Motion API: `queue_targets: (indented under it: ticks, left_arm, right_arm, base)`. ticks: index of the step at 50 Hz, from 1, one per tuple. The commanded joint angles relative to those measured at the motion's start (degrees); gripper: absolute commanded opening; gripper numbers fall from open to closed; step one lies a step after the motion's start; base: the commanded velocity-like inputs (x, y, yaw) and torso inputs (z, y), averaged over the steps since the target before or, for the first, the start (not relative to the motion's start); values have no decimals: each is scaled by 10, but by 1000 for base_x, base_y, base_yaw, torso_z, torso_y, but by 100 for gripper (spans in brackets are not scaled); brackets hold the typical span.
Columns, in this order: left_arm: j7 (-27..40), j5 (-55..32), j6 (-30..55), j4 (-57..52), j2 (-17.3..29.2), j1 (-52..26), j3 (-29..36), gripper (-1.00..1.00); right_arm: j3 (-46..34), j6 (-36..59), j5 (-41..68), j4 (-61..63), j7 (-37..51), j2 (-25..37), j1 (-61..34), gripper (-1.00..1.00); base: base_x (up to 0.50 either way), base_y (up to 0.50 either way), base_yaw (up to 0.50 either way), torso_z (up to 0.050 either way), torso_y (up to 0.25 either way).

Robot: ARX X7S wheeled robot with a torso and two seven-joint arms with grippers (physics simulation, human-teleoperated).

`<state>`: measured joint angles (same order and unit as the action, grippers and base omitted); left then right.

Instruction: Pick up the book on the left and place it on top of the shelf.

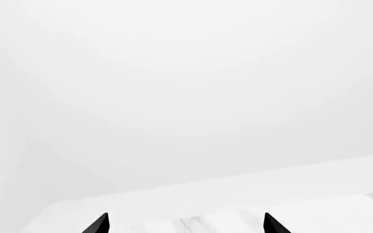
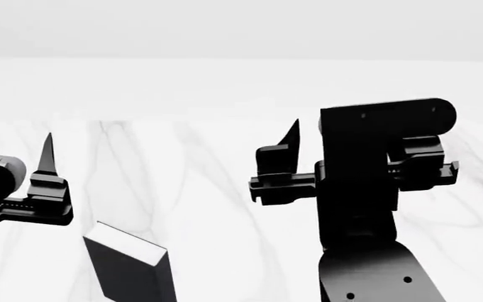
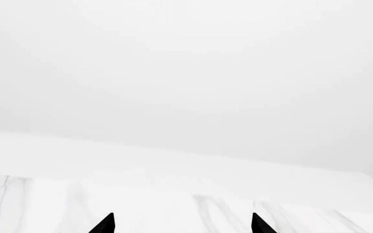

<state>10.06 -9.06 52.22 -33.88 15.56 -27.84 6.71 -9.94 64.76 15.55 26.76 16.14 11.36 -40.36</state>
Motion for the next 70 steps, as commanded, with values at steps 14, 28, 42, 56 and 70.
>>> queue_targets:
  ticks: [14,28,42,56,70]
  left_arm:
    - [-10,-3,-2,2,-7,0,-14,100]
    - [-8,-7,-8,8,-5,0,-15,100]
    - [-6,-9,-11,9,-3,4,-16,100]
    - [-3,-11,-18,15,-1,8,-16,100]
    - [-2,-14,-23,21,1,9,-15,100]
  right_arm:
    - [-73,138,27,-55,-62,16,-102,100]
    - [-142,55,79,-225,-220,39,-154,100]
    - [-228,-10,109,-260,-350,56,-153,100]
    - [-250,-31,119,-278,-378,46,-146,100]
    - [-272,-45,114,-285,-383,39,-139,100]
  base:
    - [0,0,0,0,0]
    - [0,0,0,0,0]
    - [0,0,0,0,0]
    - [0,0,0,0,0]
    - [0,0,0,0,0]
